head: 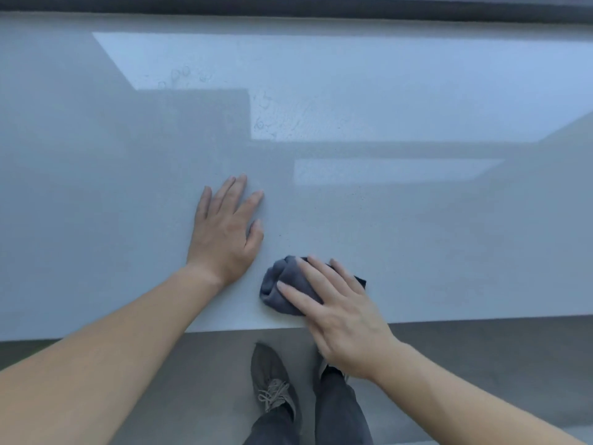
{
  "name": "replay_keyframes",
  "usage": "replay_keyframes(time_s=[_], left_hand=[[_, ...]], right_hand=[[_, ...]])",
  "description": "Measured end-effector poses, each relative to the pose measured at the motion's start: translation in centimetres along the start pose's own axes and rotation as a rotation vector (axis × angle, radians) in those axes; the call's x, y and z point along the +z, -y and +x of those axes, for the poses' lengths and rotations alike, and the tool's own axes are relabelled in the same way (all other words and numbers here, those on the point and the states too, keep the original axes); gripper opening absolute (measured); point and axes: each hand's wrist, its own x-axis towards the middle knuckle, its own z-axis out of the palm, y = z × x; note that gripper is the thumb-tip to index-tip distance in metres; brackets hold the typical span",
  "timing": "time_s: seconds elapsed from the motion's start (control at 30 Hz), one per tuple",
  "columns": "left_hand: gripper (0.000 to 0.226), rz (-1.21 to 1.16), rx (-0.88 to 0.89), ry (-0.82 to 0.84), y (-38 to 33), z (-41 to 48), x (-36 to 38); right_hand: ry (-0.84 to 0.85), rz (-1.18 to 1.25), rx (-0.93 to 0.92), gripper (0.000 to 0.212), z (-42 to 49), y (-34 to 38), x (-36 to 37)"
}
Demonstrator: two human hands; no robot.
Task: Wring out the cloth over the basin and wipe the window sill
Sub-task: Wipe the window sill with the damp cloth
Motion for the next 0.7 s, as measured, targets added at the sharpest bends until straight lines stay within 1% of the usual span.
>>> replay_keyframes(time_s=[0.03,0.07,0.13,0.17,0.2,0.23,0.3,0.37,0.4,0.43,0.47,0.57,0.6,0.63,0.7], left_hand=[[0.059,0.001,-0.002,-0.002,-0.1,0.0,0.0],[0.059,-0.001,-0.005,-0.002,-0.2,0.0,0.0],[0.058,-0.026,-0.022,-0.001,-0.3,0.1,-0.1],[0.057,-0.041,-0.035,-0.006,-0.4,0.1,-0.1],[0.056,-0.054,-0.047,-0.019,-0.5,0.2,-0.1],[0.055,-0.061,-0.057,-0.037,-0.8,0.3,-0.1],[0.055,-0.062,-0.080,-0.077,-1.6,0.5,0.0],[0.056,-0.065,-0.093,-0.102,-2.4,0.8,0.1],[0.057,-0.068,-0.091,-0.105,-2.8,1.2,0.2],[0.058,-0.073,-0.087,-0.101,-3.2,1.6,0.2],[0.059,-0.080,-0.084,-0.094,-3.6,2.1,0.2],[0.061,-0.105,-0.089,-0.083,-4.2,3.9,0.4],[0.061,-0.112,-0.082,-0.094,-4.4,4.4,0.5],[0.062,-0.119,-0.071,-0.113,-4.5,5.1,0.6],[0.064,-0.138,-0.075,-0.146,-4.9,6.5,0.8]], right_hand=[[-0.003,-0.023,0.002,0.062,0.1,-1.0,-0.1],[-0.021,-0.033,0.055,0.063,0.5,-1.9,-0.2],[-0.089,-0.008,0.248,0.064,1.4,-2.7,-0.4],[-0.126,0.007,0.316,0.065,1.5,-2.3,-0.4],[-0.148,0.011,0.330,0.064,1.2,-1.6,-0.2],[-0.149,0.009,0.295,0.064,0.6,-0.9,0.2],[-0.104,-0.007,0.150,0.062,-1.0,-0.2,0.6],[-0.030,-0.017,0.009,0.061,-1.8,-1.5,-0.2],[-0.001,-0.033,-0.037,0.061,-1.6,-2.7,-0.6],[-0.001,-0.049,-0.035,0.062,-1.0,-4.1,-0.9],[-0.034,-0.048,0.038,0.062,-0.1,-5.8,-1.2],[-0.189,-0.005,0.427,0.062,2.8,-9.0,-1.9],[-0.213,-0.010,0.465,0.063,3.0,-8.8,-1.8],[-0.212,-0.021,0.417,0.065,2.7,-8.1,-1.6],[-0.123,-0.036,0.174,0.068,0.7,-6.4,-1.1]])
